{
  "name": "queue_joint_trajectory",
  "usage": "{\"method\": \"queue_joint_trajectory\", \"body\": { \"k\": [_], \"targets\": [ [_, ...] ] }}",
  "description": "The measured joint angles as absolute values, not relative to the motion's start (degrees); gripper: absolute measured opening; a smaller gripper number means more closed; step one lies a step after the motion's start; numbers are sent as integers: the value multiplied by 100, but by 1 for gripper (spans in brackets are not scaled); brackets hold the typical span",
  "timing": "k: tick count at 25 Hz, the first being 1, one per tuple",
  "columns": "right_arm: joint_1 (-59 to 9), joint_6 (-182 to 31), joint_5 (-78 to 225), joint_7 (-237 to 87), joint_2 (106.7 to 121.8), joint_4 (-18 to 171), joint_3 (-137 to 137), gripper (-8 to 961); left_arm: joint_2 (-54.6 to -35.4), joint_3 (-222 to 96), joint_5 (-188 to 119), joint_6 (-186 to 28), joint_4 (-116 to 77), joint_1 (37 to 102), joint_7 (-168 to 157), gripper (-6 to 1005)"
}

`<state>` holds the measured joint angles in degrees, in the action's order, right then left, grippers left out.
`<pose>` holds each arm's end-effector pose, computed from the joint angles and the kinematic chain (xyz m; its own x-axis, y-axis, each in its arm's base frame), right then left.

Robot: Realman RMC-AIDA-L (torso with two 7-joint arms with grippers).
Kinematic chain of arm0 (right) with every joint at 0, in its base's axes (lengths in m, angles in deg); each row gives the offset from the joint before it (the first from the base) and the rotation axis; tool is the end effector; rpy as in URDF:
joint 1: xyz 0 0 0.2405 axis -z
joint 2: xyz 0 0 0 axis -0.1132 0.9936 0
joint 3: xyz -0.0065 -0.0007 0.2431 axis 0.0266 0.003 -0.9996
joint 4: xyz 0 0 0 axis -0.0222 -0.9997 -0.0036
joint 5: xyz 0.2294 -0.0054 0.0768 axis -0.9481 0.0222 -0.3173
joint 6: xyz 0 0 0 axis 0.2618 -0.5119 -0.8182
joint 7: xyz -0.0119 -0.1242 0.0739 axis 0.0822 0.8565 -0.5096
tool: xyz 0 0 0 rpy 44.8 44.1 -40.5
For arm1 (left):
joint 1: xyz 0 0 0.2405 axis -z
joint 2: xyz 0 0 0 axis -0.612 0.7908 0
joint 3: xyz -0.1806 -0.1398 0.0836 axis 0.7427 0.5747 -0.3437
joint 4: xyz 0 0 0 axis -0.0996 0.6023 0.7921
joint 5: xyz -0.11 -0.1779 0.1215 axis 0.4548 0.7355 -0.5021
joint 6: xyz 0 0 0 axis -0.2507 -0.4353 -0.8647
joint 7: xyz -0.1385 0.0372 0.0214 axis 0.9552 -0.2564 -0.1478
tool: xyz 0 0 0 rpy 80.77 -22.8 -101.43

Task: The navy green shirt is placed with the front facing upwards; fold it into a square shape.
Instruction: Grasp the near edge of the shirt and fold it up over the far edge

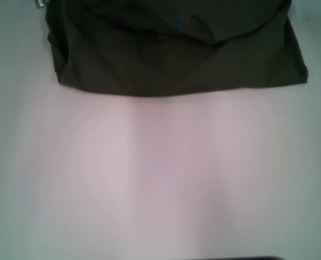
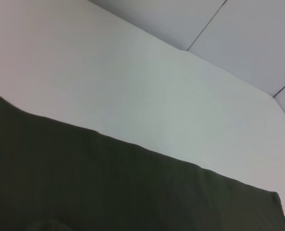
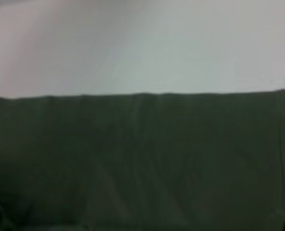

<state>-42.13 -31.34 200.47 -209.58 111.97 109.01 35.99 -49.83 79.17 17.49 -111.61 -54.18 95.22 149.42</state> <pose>0.2549 0.4955 0.0790 0.4992 -0.7145 -0.4902 -0.8358 -0.2476 -0.4901 -0.1704 0.5185 0.0018 0.2506 0.6939 0.6751 0.9639 -0.1141 -0.2405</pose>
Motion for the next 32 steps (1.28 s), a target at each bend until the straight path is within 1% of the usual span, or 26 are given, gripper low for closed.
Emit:
{"method": "queue_joint_trajectory", "body": {
  "k": [4, 5, 9, 11, 14, 17, 20, 21, 22, 23, 25, 28, 32],
  "targets": [
    [-4253, -3079, 20207, -21079, 11186, 10873, 3578, 499, -4982, 7916, 1759, -11218, -5419, 9502, 14941, 576],
    [-4245, -3055, 20198, -21084, 11186, 10888, 3559, 501, -4982, 7916, 1759, -11244, -5427, 9496, 14941, 598],
    [-4211, -2876, 20174, -21086, 11173, 10939, 3466, 508, -4985, 7916, 1759, -11342, -5464, 9491, 14941, 743],
    [-4205, -2771, 20170, -21087, 11160, 10941, 3411, 536, -4980, 7926, 1759, -11543, -5526, 9462, 14941, 815],
    [-4180, -2447, 20134, -21060, 11136, 10973, 3337, 577, -4974, 7964, 1759, -11864, -5711, 9373, 14944, 814],
    [-4011, -1921, 20074, -21030, 11148, 11327, 3308, 700, -4977, 7996, 1800, -12517, -6272, 9063, 14975, 813],
    [-3594, -1443, 19779, -20900, 11311, 12038, 3300, 824, -4998, 7998, 2141, -13147, -7004, 8557, 14972, 812],
    [-3384, -1258, 19557, -20763, 11386, 12327, 3298, 836, -5000, 7991, 2319, -13281, -7214, 8361, 14956, 811],
    [-3216, -1137, 19369, -20631, 11444, 12530, 3297, 848, -5000, 7991, 2319, -13281, -7214, 8361, 14956, 811],
    [-3049, -1007, 19144, -20482, 11496, 12702, 3299, 859, -5000, 7956, 2688, -13508, -7548, 8011, 14900, 811],
    [-2707, -772, 18663, -20173, 11574, 13014, 3298, 883, -4985, 7949, 2887, -13683, -7704, 7803, 14791, 810],
    [-2307, -501, 18097, -19717, 11630, 13153, 3298, 918, -4950, 7971, 3053, -13935, -7816, 7610, 14600, 809],
    [-1899, -391, 17796, -19151, 11688, 13123, 3297, 912, -4878, 7940, 3047, -14064, -7812, 7461, 14475, 807]
  ]
}}
